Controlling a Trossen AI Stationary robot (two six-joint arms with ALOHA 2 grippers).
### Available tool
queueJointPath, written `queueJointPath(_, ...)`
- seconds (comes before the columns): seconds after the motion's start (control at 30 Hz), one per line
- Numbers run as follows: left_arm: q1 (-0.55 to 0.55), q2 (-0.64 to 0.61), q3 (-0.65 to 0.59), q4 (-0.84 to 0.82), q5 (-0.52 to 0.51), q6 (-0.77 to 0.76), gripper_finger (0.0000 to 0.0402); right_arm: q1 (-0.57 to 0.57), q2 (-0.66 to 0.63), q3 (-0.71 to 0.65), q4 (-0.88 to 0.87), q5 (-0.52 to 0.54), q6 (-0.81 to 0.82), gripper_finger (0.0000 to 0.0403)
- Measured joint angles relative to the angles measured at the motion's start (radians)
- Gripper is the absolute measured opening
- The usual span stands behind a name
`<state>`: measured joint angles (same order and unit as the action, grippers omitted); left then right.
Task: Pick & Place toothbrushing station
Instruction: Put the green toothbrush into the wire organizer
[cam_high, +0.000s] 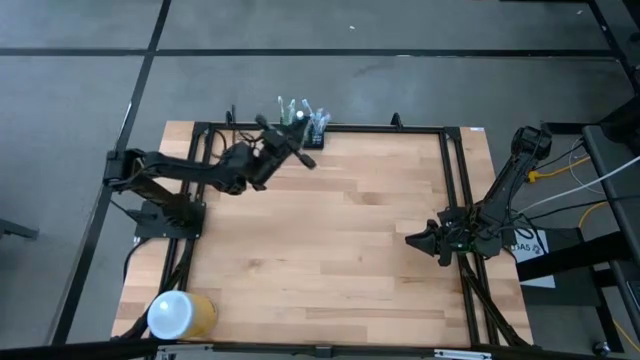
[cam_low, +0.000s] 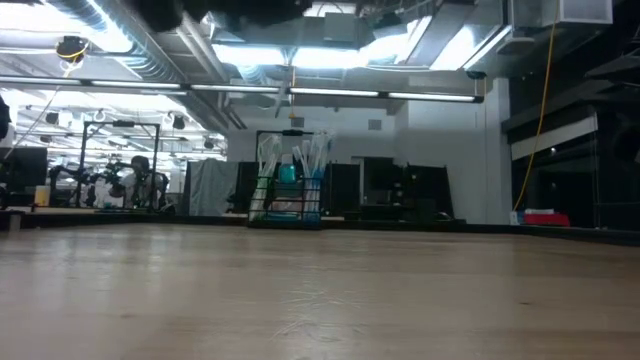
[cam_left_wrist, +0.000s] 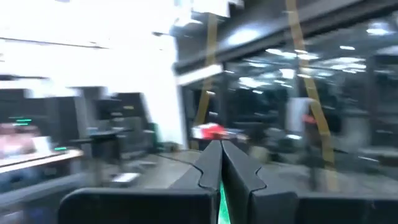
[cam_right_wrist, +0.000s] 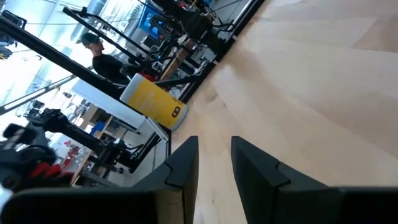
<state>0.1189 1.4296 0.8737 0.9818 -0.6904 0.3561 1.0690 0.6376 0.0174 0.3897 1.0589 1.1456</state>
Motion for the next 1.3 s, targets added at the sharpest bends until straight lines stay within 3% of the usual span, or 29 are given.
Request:
queueJointPath(0.2,0.068,0.031,-0.165,0.33,-0.116,0.066,0.0001,0.0,0.0,0.0,-0.001,-0.005,0.018,0.0098)
queueJointPath(0.4,0.161,0.111,-0.221,0.538,-0.111,0.077,0.0001,0.0,0.0,0.0,-0.001,-0.005,0.025,0.0098)
queueJointPath(0.8,0.33,0.249,-0.221,0.584,0.002,-0.018,0.0001,0.0,0.0,0.0,-0.005,-0.005,0.044,0.0098)
queueJointPath(1.3,0.458,0.28,-0.22,0.587,0.089,-0.122,0.0001,0.0,0.0,0.0,-0.03,0.004,0.082,0.0098)
